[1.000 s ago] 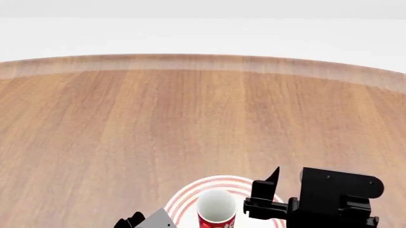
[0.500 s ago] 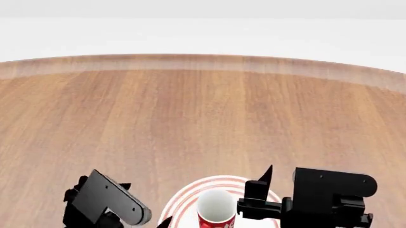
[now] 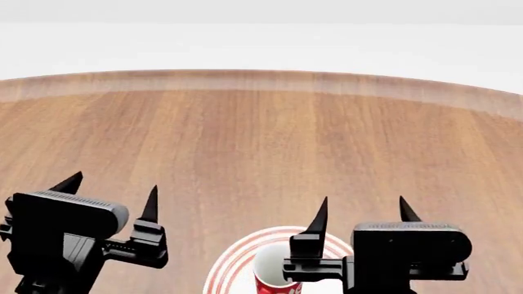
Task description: Pick up the red mug and put it on the plate
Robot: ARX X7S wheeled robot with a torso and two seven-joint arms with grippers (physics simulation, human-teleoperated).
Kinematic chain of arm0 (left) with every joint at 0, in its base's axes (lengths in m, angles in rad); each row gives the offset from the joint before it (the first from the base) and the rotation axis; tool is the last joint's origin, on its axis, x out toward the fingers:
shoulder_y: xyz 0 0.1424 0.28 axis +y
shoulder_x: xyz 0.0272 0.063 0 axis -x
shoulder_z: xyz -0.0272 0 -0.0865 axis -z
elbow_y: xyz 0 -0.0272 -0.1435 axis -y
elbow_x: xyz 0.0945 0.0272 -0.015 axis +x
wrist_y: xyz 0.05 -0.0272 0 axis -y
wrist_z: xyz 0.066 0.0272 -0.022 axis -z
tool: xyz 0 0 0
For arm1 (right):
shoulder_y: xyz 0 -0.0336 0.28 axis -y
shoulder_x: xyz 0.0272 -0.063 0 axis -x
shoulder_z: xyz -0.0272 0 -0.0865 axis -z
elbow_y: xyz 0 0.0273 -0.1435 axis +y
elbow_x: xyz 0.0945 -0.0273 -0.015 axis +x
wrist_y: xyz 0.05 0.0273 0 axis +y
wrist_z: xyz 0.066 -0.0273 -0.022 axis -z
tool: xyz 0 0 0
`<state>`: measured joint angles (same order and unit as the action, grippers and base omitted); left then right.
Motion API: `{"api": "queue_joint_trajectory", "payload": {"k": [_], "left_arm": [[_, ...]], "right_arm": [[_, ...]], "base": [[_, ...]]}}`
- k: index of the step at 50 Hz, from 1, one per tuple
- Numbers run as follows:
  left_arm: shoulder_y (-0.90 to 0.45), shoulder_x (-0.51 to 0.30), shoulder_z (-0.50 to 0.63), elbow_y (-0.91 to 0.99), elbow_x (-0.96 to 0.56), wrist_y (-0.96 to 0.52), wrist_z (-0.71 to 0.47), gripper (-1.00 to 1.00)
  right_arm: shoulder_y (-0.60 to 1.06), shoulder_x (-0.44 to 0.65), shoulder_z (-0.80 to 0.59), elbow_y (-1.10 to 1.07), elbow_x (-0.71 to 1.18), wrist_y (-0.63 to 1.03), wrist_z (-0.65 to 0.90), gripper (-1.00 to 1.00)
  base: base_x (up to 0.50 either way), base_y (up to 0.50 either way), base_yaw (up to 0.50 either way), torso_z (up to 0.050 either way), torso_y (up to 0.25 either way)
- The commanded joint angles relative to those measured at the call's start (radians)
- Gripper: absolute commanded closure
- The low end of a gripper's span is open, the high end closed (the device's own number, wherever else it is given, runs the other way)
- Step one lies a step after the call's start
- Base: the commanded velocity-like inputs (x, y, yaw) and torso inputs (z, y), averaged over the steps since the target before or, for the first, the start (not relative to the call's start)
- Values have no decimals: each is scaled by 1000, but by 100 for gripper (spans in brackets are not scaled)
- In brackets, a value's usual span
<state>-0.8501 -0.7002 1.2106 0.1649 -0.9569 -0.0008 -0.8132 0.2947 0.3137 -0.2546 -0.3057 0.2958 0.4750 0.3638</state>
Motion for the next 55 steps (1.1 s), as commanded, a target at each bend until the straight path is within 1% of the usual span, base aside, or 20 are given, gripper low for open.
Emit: {"api": "queue_joint_trajectory", "payload": {"k": [1, 16, 30, 32, 35, 36, 37, 39, 55], "left_arm": [[24, 15, -45, 6, 36, 44, -20, -100], [29, 19, -49, -3, 37, 48, -14, -100], [40, 3, -51, 42, 69, 74, -19, -100], [46, -3, -55, 54, 83, 91, -20, -100], [73, -20, -65, 87, 163, 173, -18, -100], [85, -31, -68, 112, 222, 202, -41, -100], [92, -33, -72, 117, 248, 219, -51, -100], [98, -36, -76, 124, 257, 231, -56, -100], [90, -46, -83, 146, 243, 219, -56, -100]], "right_arm": [[-9, -8, 8, -27, -36, -34, -20, -100], [-14, 1, 6, -43, -37, -44, -16, -100], [-36, 11, -9, -75, -49, -93, -21, -100], [-44, 13, -7, -82, -52, -120, -23, -100], [-75, 19, -10, -99, -84, -245, -32, -100], [-96, 24, -9, -116, -92, -308, -40, -100], [-105, 25, -9, -118, -101, -339, -42, -100], [-111, 27, -13, -114, -99, -357, -50, -100], [-106, 36, -23, -151, -103, -326, -41, -100]], "base": [[0, 0, 0, 0, 0], [0, 0, 0, 0, 0], [0, 0, 0, 0, 0], [0, 0, 0, 0, 0], [0, 0, 0, 0, 0], [0, 0, 0, 0, 0], [0, 0, 0, 0, 0], [0, 0, 0, 0, 0], [0, 0, 0, 0, 0]]}}
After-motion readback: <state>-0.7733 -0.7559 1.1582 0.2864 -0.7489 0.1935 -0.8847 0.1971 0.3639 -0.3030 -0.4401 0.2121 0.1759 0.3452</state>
